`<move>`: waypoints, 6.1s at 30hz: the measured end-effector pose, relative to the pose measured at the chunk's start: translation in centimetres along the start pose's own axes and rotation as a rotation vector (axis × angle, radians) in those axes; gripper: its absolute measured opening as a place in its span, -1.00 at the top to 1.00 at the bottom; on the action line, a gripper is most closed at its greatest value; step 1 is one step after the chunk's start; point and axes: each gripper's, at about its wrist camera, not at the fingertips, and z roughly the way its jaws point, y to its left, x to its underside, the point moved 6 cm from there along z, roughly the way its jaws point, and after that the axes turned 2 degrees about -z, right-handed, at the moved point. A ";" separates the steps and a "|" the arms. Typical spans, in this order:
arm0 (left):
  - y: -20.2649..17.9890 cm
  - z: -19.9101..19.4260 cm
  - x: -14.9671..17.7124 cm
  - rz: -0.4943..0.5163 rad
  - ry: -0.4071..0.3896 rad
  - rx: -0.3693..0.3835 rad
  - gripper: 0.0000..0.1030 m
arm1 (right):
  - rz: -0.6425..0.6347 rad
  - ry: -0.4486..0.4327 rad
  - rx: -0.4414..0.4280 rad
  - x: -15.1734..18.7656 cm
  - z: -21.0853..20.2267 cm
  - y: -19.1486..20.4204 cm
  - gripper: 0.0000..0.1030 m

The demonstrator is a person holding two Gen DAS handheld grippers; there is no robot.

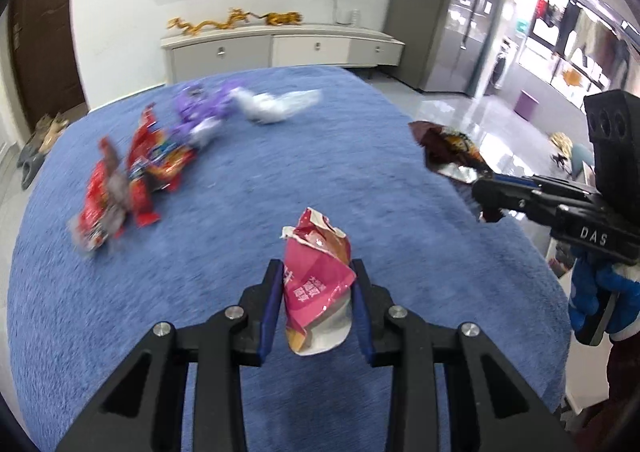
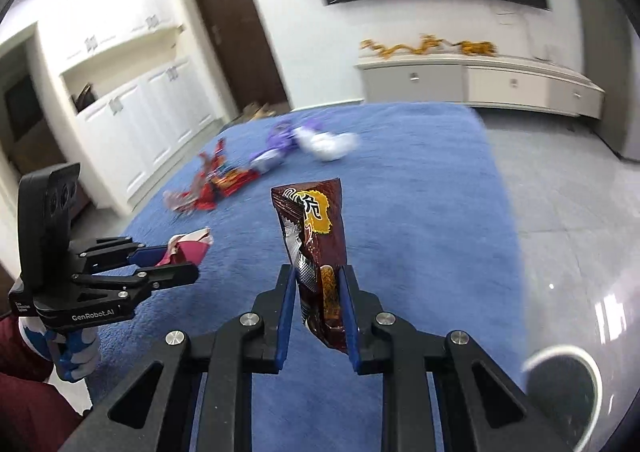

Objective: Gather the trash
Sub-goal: 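Grasp the pink wrapper with the left tool while the right tool grasps the brown chocolate wrapper, then carry both wrappers over the bin and open both tools to drop them, then grasp the red chip bag with the left tool while the right tool grasps the white plastic bag, then carry both bags over the bin and open both tools to drop them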

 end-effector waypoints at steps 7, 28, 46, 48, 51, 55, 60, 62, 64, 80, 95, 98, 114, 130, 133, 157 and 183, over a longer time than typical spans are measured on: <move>-6.8 1.9 -2.2 0.129 0.017 0.080 0.40 | 0.168 -0.067 0.166 3.3 -6.4 -7.6 0.60; -31.2 12.8 -5.4 0.525 0.112 0.283 0.40 | 0.631 -0.044 0.417 16.4 -13.5 -24.7 0.60; -35.9 18.8 -4.9 0.564 0.204 0.309 0.35 | 0.744 0.014 0.433 19.1 -11.0 -29.5 0.53; -36.3 19.0 -4.9 0.564 0.214 0.321 0.35 | 0.749 0.021 0.440 19.3 -10.8 -29.7 0.43; -36.5 19.3 -5.0 0.557 0.227 0.332 0.34 | 0.764 0.026 0.455 19.6 -10.8 -30.2 0.35; -36.7 19.6 -5.0 0.539 0.241 0.347 0.19 | 0.783 0.036 0.478 20.2 -10.8 -30.7 0.20; -37.0 19.3 -5.4 0.522 0.230 0.362 -0.04 | 0.797 0.038 0.496 20.7 -11.4 -30.7 0.10; -36.8 19.0 -5.5 0.518 0.226 0.363 -0.04 | 0.800 0.037 0.500 20.8 -11.6 -30.5 0.07; -36.6 18.5 -5.6 0.522 0.211 0.359 -0.04 | 0.797 0.034 0.502 20.6 -12.0 -30.3 0.02; -31.2 11.1 -8.3 0.415 -0.050 0.259 -0.04 | 0.666 -0.094 0.675 14.4 -17.1 -25.6 -1.00; -14.5 3.2 -9.1 0.244 -0.159 0.102 -0.04 | 0.349 -0.128 0.509 2.3 -14.1 -14.3 -1.00; -9.1 2.4 -8.4 0.177 -0.164 0.041 -0.04 | 0.287 -0.098 0.454 0.0 -11.6 -11.8 -1.00; 19.7 0.3 -3.9 -0.239 -0.115 -0.299 -0.03 | 0.009 0.035 0.215 -8.3 4.6 -2.4 -0.66; 23.7 4.9 -3.7 -0.273 0.002 -0.237 0.24 | -0.163 0.162 0.115 -12.8 17.9 -0.8 -0.66; 23.5 4.9 -3.7 -0.262 0.000 -0.236 0.35 | -0.185 0.182 0.110 -12.9 19.7 -0.7 -0.65; 18.3 -1.4 -0.2 -0.289 -0.077 -0.171 0.45 | -0.102 0.128 0.101 -6.2 10.7 -1.0 0.49; -6.9 1.6 -5.1 0.102 -0.060 0.117 0.45 | 0.272 0.022 0.372 6.2 -8.8 -12.4 0.49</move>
